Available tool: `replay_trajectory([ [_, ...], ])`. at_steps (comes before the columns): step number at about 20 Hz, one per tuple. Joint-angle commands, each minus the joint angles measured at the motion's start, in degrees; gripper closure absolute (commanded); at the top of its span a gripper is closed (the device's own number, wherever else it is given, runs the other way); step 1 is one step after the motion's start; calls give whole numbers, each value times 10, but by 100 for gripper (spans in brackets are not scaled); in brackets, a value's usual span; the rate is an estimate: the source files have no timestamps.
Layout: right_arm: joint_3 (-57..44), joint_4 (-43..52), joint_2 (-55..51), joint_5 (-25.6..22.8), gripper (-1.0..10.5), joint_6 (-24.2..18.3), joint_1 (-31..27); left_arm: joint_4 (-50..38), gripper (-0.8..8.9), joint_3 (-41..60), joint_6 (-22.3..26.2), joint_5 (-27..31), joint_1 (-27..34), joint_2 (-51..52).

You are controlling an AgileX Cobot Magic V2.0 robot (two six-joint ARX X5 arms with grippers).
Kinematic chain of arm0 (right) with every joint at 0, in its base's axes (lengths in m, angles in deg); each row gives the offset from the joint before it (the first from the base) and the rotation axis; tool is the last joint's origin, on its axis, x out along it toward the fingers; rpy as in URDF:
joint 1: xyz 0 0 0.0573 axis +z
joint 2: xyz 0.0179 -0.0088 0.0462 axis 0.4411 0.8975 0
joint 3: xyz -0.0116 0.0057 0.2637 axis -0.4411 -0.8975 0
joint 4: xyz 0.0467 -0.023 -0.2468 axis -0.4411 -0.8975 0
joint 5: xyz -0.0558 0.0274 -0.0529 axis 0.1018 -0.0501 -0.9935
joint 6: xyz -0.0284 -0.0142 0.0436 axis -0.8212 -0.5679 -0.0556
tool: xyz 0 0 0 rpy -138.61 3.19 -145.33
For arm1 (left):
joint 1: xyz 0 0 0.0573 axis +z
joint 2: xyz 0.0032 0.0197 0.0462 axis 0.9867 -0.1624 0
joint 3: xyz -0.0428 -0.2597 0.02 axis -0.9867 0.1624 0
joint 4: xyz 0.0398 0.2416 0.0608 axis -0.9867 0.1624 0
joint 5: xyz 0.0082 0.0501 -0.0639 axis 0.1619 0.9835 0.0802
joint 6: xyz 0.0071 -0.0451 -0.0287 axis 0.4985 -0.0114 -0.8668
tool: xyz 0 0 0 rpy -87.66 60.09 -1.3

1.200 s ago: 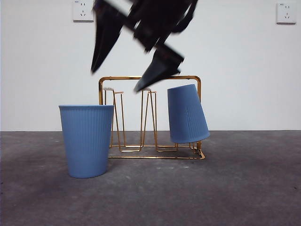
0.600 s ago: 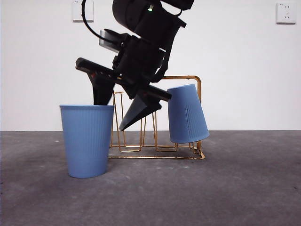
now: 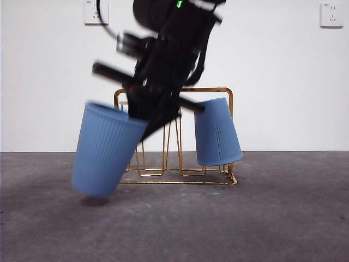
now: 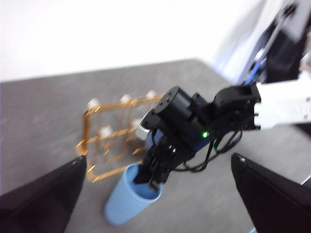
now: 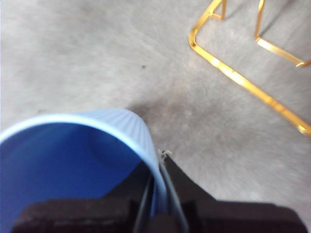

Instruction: Pick up cup 1,put cup 1 in the cup rack,pick up cup 2,put cup 2 in the cup rack

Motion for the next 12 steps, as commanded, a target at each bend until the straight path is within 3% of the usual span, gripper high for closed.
replay_trajectory([
  [1, 5, 7, -93, -5, 958, -26, 1, -57, 314, 2, -17, -21, -1, 0],
  [5, 5, 24, -277, -35, 958, -61, 1, -164, 310, 2, -36, -66, -1, -19],
  [7, 5, 47, -362, -39, 958, -72, 1, -228, 310, 2, -49, -116, -1, -38],
  [10, 5, 86, -468, -39, 958, -102, 1, -360, 308, 2, -82, -233, -1, -87],
  [12, 5, 111, -520, -39, 958, -132, 1, -465, 306, 2, -130, -312, -1, -130],
])
